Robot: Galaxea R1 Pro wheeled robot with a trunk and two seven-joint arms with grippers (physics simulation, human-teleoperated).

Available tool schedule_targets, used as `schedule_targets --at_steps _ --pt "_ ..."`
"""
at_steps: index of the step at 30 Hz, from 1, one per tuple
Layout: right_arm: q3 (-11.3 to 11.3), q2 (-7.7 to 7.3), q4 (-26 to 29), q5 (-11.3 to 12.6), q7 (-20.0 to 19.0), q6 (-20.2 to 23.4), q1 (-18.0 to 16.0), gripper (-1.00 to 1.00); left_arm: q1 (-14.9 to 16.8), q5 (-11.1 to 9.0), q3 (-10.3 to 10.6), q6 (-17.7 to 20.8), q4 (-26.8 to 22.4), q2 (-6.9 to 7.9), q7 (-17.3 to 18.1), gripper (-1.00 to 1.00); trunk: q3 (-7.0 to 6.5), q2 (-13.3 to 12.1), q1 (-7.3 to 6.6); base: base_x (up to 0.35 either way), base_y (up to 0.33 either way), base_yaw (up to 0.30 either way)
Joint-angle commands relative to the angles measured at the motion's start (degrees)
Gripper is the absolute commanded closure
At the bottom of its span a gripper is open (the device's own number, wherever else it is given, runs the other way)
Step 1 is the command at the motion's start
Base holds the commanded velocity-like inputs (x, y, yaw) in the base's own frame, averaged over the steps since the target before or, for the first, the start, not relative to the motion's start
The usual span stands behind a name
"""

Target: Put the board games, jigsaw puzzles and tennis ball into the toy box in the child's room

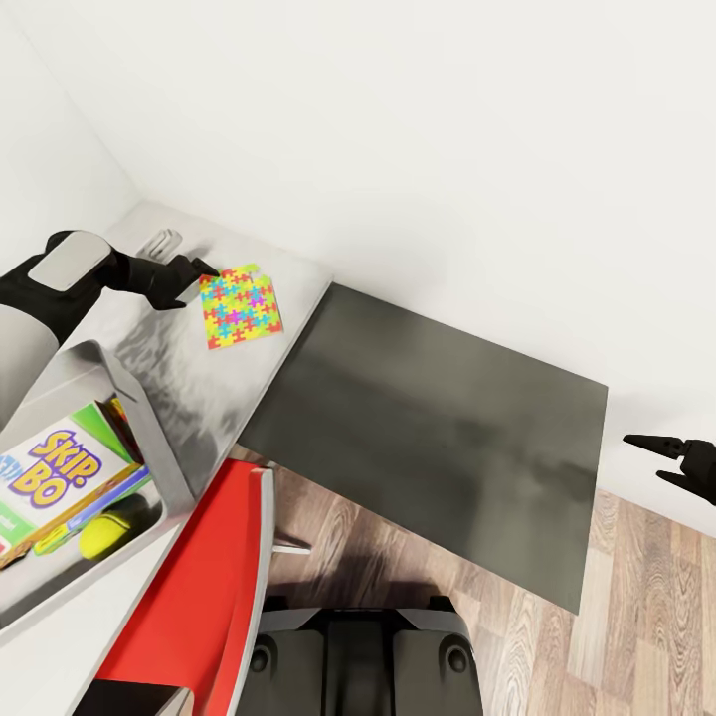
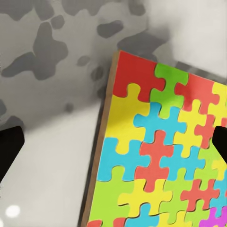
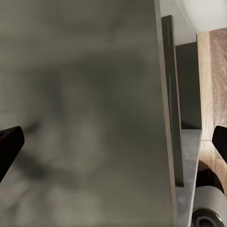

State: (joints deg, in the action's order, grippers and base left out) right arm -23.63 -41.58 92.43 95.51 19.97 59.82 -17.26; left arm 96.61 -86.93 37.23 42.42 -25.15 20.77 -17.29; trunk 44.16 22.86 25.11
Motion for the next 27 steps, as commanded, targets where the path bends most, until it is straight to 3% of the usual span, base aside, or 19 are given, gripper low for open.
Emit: schedule_targets --at_steps 1,7,27 --pt "0.0 -0.01 0.0 0.6 0.6 0.2 -0.1 -1.00 0.0 -0.9 0.3 0.0 -0.1 0.06 -0.5 -1.00 0.08 0.1 0.67 0.000 0.000 -0.008" --pt "0.0 0.00 0.0 0.6 0.6 0.2 -0.1 -1.00 0.1 -0.9 0.3 0.0 -0.2 0.06 -0.5 -1.00 0.08 0.1 0.67 0.000 0.000 -0.082" --pt "0.1 0.01 0.0 0.6 0.6 0.2 -0.1 -1.00 0.4 -1.0 0.3 0.1 -0.2 -0.06 -0.5 -1.00 0.08 0.1 0.67 0.000 0.000 -0.216"
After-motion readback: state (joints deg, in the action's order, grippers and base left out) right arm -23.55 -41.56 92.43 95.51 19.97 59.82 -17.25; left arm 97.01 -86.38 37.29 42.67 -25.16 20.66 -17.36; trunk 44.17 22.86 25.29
